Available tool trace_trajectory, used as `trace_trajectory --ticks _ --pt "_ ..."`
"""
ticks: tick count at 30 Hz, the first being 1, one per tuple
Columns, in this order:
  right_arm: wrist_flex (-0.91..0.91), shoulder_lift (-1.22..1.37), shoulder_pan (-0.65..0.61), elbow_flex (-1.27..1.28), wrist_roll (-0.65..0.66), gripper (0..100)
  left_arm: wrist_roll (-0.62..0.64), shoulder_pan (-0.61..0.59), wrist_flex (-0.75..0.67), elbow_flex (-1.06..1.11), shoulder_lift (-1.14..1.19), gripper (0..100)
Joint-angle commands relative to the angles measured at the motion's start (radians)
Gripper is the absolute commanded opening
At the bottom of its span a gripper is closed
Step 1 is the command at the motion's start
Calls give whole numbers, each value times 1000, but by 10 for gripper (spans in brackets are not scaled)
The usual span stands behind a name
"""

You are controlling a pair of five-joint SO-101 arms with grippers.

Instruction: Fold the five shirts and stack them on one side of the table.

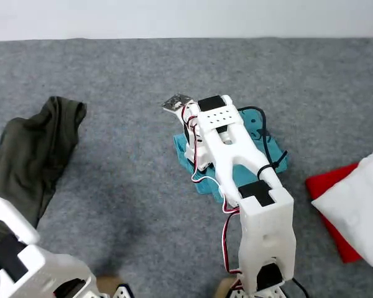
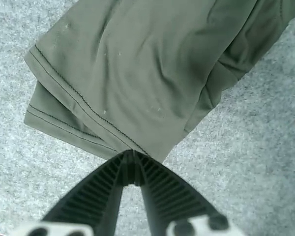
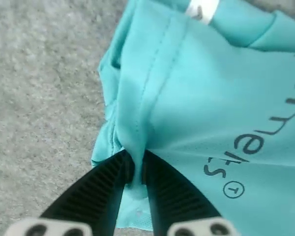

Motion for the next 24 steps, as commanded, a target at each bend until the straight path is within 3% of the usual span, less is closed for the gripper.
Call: trace_trajectory --ticks 1,12,24 --pt "-8 -15 2 -9 -3 11 9 2 5 -4 -49 3" --pt "79 -8 -33 -212 -5 11 8 3 -8 -4 -48 3" --pt "35 5 -73 -227 -12 11 6 -5 -14 85 -57 3"
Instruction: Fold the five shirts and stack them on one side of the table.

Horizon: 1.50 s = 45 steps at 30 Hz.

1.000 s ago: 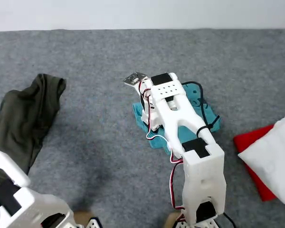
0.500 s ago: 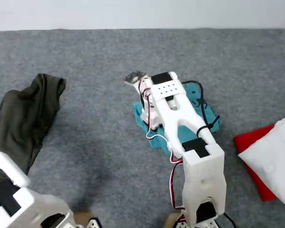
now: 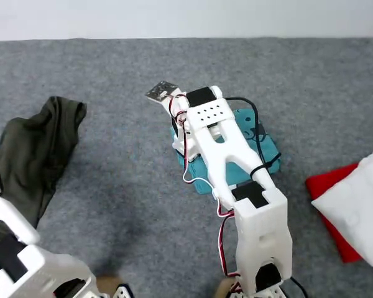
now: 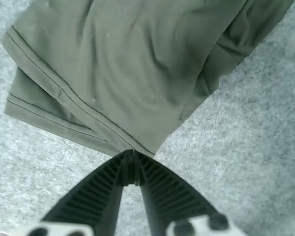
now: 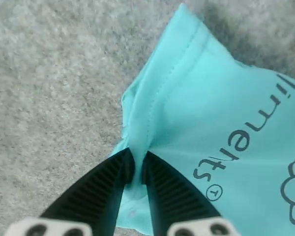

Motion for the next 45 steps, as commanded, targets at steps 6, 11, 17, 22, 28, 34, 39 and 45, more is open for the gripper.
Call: trace_trajectory --ticks 6,11,17,22,28,34,39,45 --pt "-8 64 -12 -49 -12 16 6 -5 -21 8 -57 3" --pt "59 35 -31 -94 -12 115 6 -5 -18 8 -57 3" --pt "139 -38 -59 -207 -97 220 8 -5 -18 10 -57 3" --pt "208 -74 -51 -241 -95 218 8 -5 -17 10 -57 3" --pt "246 -50 33 -233 -95 28 8 -5 -15 10 -57 3" --pt "246 30 104 -206 -95 11 8 -5 -17 10 -57 3" --pt "209 148 68 -201 -95 10 8 -2 -18 10 -57 3" --pt "108 216 -5 -203 -95 10 8 0 -18 10 -57 3"
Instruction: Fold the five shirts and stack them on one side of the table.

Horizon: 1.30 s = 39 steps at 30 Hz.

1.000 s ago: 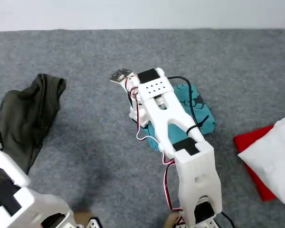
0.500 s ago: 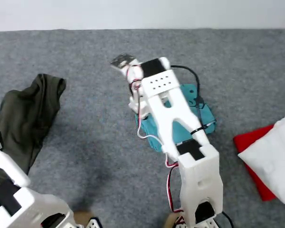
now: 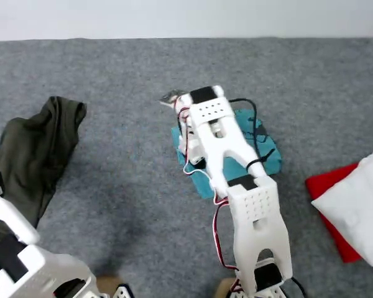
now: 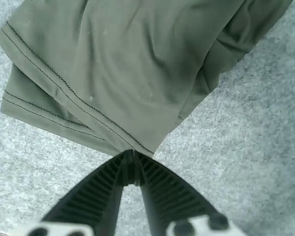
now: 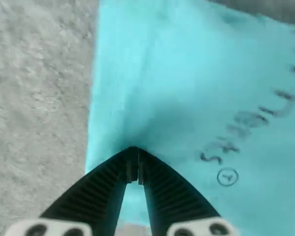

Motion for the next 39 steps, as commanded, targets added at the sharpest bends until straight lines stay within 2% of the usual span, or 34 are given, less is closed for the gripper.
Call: trace_trajectory --ticks 1,10,17,24,28,33,36,39 --pt "-42 -15 -45 -14 -9 10 8 -2 -12 -2 -57 3" --pt "102 -148 -56 -201 -15 9 8 2 -12 -2 -57 3" --pt "107 -364 22 -155 -34 9 8 -5 -3 -4 -95 3" --pt "107 -615 171 97 -213 9 5 3 20 48 -350 3" --pt "104 -714 229 288 -413 12 2 3 18 143 -437 3" --pt "85 -769 231 471 -617 10 2 3 18 226 -514 3" --pt "28 -777 206 534 -713 9 2 3 17 231 -540 3" --pt "-18 -773 188 569 -864 9 -3 3 15 231 -552 3"
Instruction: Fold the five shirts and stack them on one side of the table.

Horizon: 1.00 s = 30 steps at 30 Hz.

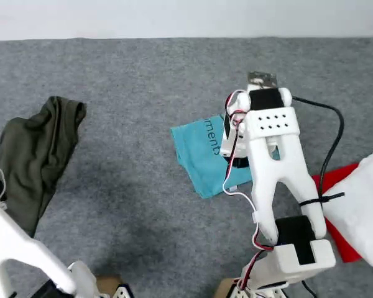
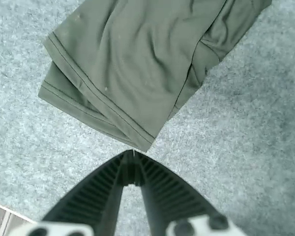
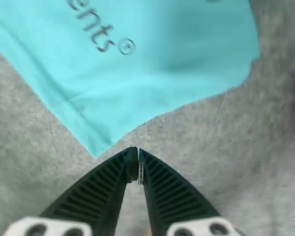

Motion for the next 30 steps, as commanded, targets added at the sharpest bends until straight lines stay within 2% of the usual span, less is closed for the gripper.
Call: trace_trajectory --ticks 1,8,14,16,20,22,24,30 --pt "-53 -48 -28 17 -212 9 -17 3 -5 -2 -37 3" --pt "-262 -47 -94 129 -479 8 -68 3 -5 1 -34 3" --pt "-430 -47 -82 270 -549 32 -69 2 -46 12 -32 3" --pt "-447 -48 -71 284 -551 108 -69 3 -83 51 -32 3" --pt "-440 -50 -74 288 -554 366 -69 3 -152 127 -32 3" --pt "-440 -48 -73 290 -555 455 -69 3 -172 137 -32 3" --pt "-450 -47 -70 290 -555 463 -68 3 -184 137 -32 3" --pt "-568 -45 -70 316 -557 389 -68 3 -203 137 -32 3"
